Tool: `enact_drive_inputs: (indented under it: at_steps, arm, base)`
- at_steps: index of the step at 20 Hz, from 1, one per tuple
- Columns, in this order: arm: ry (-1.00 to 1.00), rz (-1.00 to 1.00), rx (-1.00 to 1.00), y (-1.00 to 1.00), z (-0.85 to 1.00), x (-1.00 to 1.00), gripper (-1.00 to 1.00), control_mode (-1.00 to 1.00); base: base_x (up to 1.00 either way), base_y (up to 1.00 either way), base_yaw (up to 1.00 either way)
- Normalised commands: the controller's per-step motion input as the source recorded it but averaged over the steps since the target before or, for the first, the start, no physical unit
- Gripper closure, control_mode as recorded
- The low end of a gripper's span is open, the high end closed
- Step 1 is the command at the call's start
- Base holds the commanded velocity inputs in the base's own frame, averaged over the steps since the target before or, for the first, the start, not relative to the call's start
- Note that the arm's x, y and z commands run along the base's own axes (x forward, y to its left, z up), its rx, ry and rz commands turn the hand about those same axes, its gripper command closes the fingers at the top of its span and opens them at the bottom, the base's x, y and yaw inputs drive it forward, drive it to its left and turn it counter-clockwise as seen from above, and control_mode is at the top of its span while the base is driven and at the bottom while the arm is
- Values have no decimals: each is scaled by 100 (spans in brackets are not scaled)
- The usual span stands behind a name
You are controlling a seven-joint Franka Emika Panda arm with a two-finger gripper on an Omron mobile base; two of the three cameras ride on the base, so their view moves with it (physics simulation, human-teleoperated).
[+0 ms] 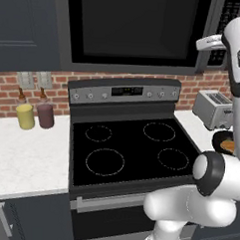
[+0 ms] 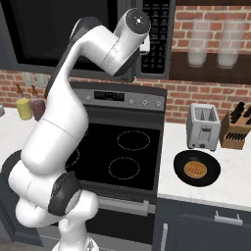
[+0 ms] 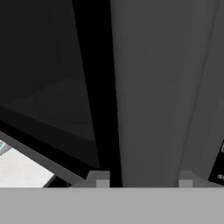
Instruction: Open the microwave, place the bowl with waffle inside the microwave, then close the microwave door and turn it on.
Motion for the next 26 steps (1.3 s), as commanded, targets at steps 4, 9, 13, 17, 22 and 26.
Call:
enact_drive_inputs:
  at_steps: [4, 9, 13, 17, 22, 26]
  arm:
    - [-11, 2, 0, 100, 0, -79, 100, -100]
    - [-13, 0, 0, 100, 0, -93, 100, -100]
    - [-12, 0, 0, 100, 0, -77, 100, -100]
    - [-12, -2, -1, 100, 3, -77, 100, -100]
    - [-10, -10, -3, 100, 11, -66, 100, -100]
    - [-9, -15, -4, 100, 15, -48, 100, -100]
  base:
    - [0, 0, 0]
    - [0, 0, 0]
    - [0, 0, 0]
    - [0, 0, 0]
    - [0, 0, 0]
    - [0, 0, 0]
